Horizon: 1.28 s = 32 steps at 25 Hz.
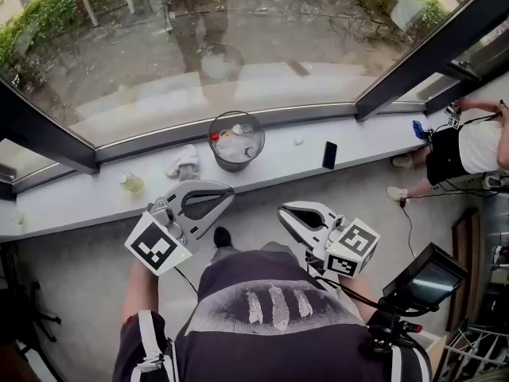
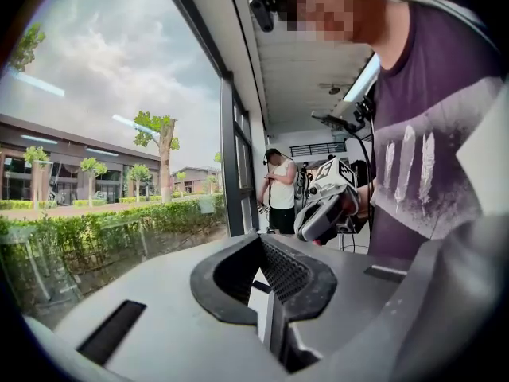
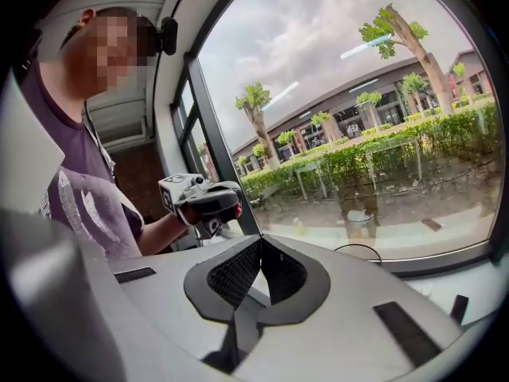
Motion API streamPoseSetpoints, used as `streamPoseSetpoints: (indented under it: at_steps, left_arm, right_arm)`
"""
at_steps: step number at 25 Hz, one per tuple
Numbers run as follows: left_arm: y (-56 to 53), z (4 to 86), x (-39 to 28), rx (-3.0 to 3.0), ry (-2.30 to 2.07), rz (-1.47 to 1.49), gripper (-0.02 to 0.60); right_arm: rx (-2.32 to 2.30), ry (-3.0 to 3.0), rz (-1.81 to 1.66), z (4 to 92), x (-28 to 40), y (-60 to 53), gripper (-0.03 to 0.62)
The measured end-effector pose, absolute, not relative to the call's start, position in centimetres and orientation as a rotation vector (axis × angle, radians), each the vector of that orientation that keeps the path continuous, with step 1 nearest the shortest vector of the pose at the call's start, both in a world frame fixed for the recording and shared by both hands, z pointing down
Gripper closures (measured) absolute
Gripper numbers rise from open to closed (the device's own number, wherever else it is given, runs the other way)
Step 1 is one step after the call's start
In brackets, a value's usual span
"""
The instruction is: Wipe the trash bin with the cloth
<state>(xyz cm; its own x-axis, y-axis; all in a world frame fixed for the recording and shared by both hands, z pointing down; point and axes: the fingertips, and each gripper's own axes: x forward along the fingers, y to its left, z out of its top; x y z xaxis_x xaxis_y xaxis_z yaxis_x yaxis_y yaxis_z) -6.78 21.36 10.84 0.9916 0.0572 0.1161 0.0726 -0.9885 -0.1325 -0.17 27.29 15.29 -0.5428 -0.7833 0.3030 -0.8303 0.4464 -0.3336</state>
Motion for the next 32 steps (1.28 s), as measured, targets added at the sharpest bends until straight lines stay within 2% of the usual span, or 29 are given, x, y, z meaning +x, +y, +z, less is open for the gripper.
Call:
streamPoseSetpoints:
  at_steps: [6, 11, 19, 23, 30, 31, 32]
  left_arm:
    - [17.7, 11.7, -6.7, -2.990, -0.070, -0.185, 0.586]
    - [14.7, 13.6, -6.7, -3.036, 0.038, -0.276, 0.586]
    - [9.8, 19.9, -5.8, -2.996, 0.202, -0.734, 0.586]
    - [6.1, 23.5, -6.6, -2.978, 0.278, -0.993, 0.586]
    - [0.0, 36.0, -8.5, -2.867, 0.407, -1.337, 0.588]
    - [-0.8, 37.9, -8.5, -2.871, 0.400, -1.364, 0.564]
    - [-1.5, 39.9, -8.5, -2.884, 0.391, -1.391, 0.412]
  right_arm:
    - [1.407, -2.497, 0.672, 16.4, 0.5, 24.4, 0.594]
    - [1.203, -2.353, 0.381, 18.5, 0.7, 20.7, 0.594]
    - [0.980, -2.215, 0.316, 25.5, 4.3, 15.2, 0.594]
    - [0.972, -2.228, 0.476, 29.1, 7.5, 12.2, 0.594]
    - [0.919, -2.098, 0.495, 35.2, 11.9, 7.7, 0.594]
    - [0.912, -2.069, 0.482, 35.9, 12.4, 7.1, 0.594]
    - [0.908, -2.041, 0.473, 36.5, 12.7, 6.6, 0.594]
